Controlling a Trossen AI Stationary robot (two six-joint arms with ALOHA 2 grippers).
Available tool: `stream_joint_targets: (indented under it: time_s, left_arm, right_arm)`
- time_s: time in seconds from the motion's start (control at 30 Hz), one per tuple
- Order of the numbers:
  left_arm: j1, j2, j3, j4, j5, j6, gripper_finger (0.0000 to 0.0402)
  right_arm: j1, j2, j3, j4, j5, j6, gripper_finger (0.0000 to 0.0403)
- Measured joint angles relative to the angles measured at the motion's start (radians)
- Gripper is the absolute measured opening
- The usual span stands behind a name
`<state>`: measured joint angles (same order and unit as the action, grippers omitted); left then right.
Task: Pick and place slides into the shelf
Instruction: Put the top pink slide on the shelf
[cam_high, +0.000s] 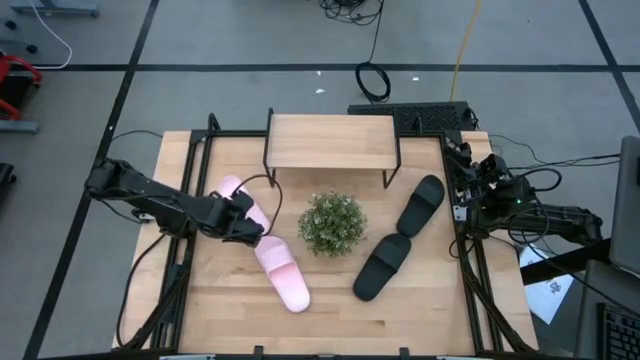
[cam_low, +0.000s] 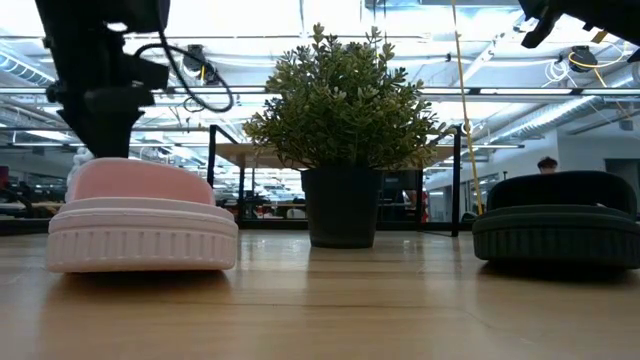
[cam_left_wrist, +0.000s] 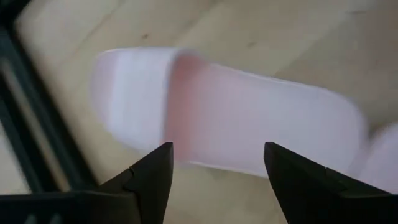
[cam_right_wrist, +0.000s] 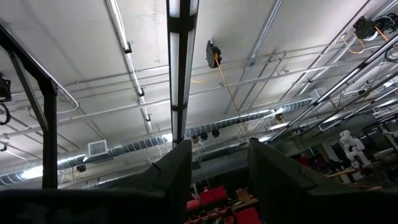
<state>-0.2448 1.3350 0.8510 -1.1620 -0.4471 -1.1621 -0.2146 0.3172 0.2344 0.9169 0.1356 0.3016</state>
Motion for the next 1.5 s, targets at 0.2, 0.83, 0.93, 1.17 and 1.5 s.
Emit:
stream_joint_targets:
  time_s: [0.2, 0.83, 0.93, 1.17, 1.5]
  left_arm:
    - [0.038, 0.000, -0.027, 0.006, -0.025, 0.008, 0.0248]
    - [0.127, 0.012, -0.098, 0.087, -0.010, 0.152, 0.0248]
    - [0.139, 0.015, -0.098, 0.119, 0.026, 0.170, 0.0248]
    - [0.140, 0.015, -0.096, 0.119, 0.028, 0.168, 0.0248]
    - [0.140, 0.015, -0.096, 0.114, -0.071, 0.200, 0.0248]
  right_arm:
    - [0.000, 0.000, 0.000, 0.000, 0.002, 0.000, 0.0148]
    - [0.000, 0.000, 0.000, -0.001, -0.001, 0.000, 0.0148]
    - [0.000, 0.000, 0.000, -0.001, -0.001, 0.000, 0.0148]
    - [0.000, 0.000, 0.000, -0.001, -0.001, 0.001, 0.0148]
    - [0.000, 0.000, 0.000, -0.003, -0.001, 0.018, 0.0148]
